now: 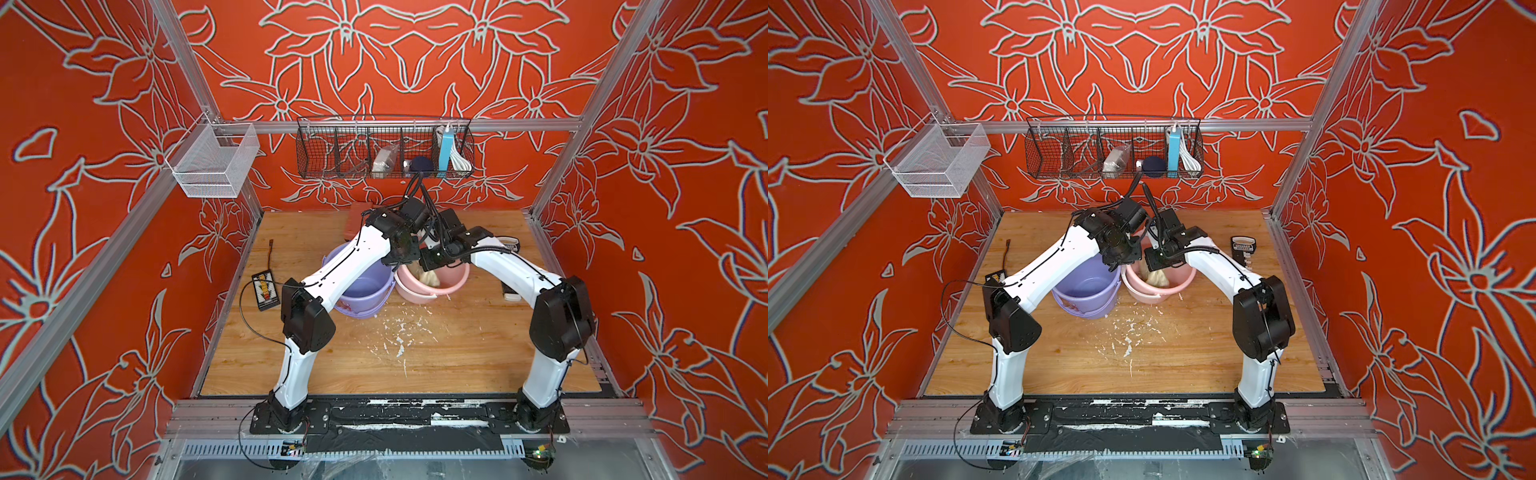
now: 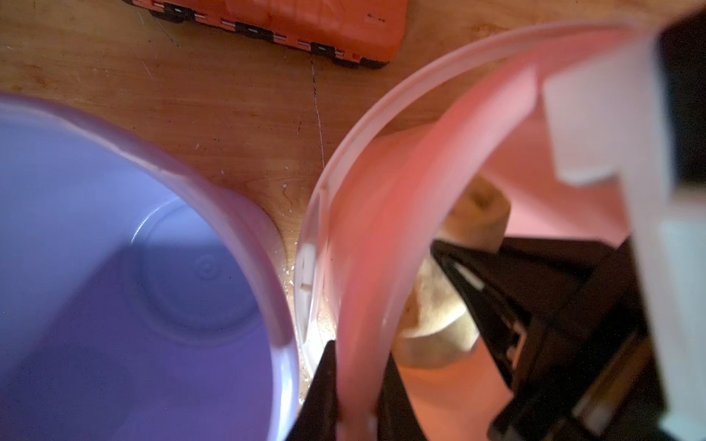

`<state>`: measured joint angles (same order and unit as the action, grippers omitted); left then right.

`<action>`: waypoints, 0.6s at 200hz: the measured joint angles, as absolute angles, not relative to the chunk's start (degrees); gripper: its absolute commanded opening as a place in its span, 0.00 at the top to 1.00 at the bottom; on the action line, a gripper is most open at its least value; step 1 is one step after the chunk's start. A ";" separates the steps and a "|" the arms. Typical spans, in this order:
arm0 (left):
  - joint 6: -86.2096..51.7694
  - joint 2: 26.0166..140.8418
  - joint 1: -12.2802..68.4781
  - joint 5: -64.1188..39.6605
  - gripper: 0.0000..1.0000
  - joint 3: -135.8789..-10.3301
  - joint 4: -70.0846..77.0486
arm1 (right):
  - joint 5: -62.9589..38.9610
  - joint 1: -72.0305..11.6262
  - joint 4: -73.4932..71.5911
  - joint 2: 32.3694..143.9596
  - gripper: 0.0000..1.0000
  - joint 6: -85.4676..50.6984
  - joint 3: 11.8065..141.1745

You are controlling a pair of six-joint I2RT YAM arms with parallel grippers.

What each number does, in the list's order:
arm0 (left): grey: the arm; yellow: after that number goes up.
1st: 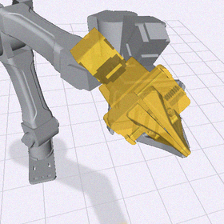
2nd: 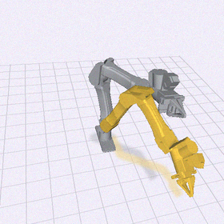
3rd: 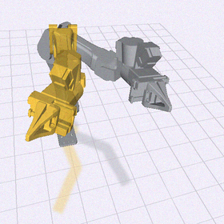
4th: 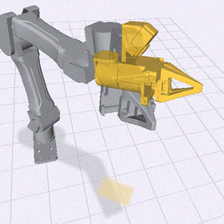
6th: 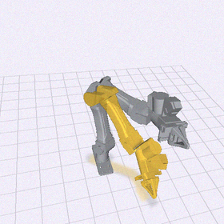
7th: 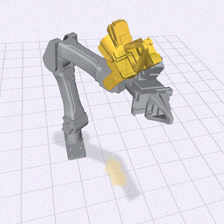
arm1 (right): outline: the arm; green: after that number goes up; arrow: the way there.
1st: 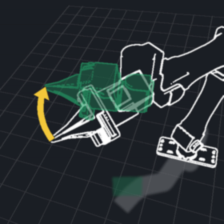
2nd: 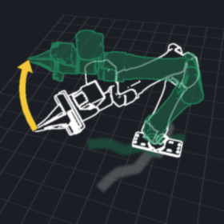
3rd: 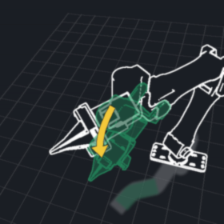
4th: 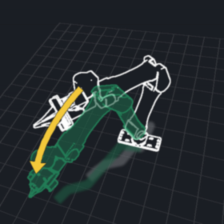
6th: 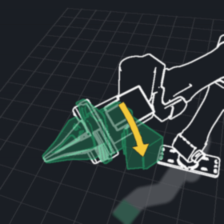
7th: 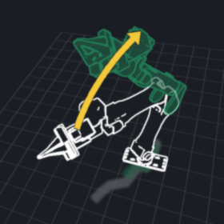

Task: Wipe the inside of the bucket with a cloth
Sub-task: Wipe the dirt from the inside of the bucket.

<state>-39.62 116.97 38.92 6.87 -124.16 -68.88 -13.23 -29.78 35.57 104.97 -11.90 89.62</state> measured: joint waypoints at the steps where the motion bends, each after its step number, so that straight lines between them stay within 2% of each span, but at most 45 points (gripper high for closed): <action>1: -39.62 116.99 39.00 6.85 1.00 -124.18 -68.97 | -13.15 -29.78 35.44 104.95 1.00 -11.90 89.65; 28: -40.12 117.60 41.78 7.18 1.00 -124.20 -70.04 | -11.27 -29.74 33.04 104.57 1.00 -12.32 89.71; 63: -40.38 117.62 41.65 7.40 1.00 -123.57 -69.10 | -9.63 -29.63 32.18 104.40 1.00 -12.34 89.36; 120: -40.77 117.60 41.56 9.78 1.00 -122.98 -68.34 | 6.63 -29.76 34.98 102.48 1.00 -12.62 88.90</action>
